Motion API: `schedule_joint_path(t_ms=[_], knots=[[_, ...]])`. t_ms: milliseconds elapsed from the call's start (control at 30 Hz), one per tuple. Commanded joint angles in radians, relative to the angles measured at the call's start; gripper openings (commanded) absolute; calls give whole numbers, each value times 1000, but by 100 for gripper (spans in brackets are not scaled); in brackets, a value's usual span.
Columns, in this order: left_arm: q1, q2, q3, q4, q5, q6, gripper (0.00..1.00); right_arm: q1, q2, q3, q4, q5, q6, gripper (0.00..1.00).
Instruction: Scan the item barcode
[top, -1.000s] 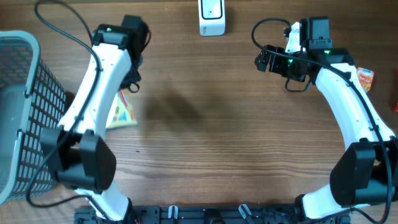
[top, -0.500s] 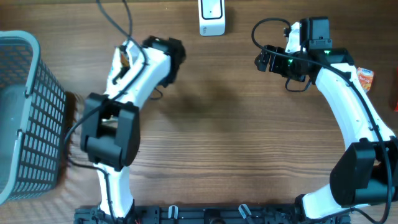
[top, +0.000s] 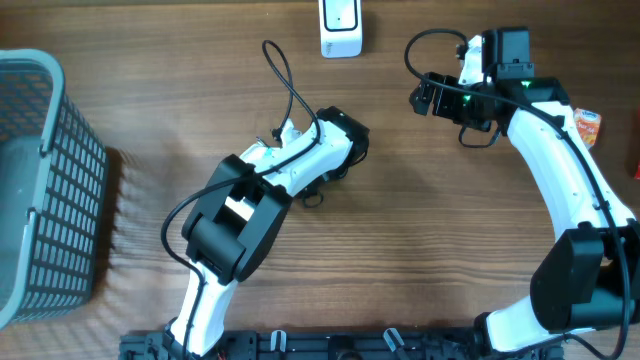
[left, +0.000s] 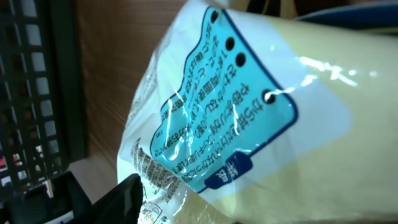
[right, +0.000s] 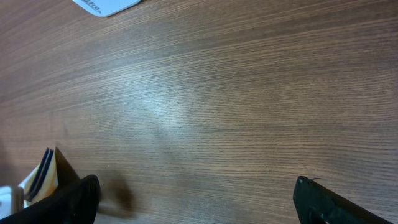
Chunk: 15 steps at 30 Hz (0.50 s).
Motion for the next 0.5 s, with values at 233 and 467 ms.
schedule_joint_path(t_ms=[233,467], knots=[[195,-384,75,56,411,190,62,-1,13,3,2,13,7,100],[434,-472,-10,108,424,197,38,-1,13,3,2,13,8,100]])
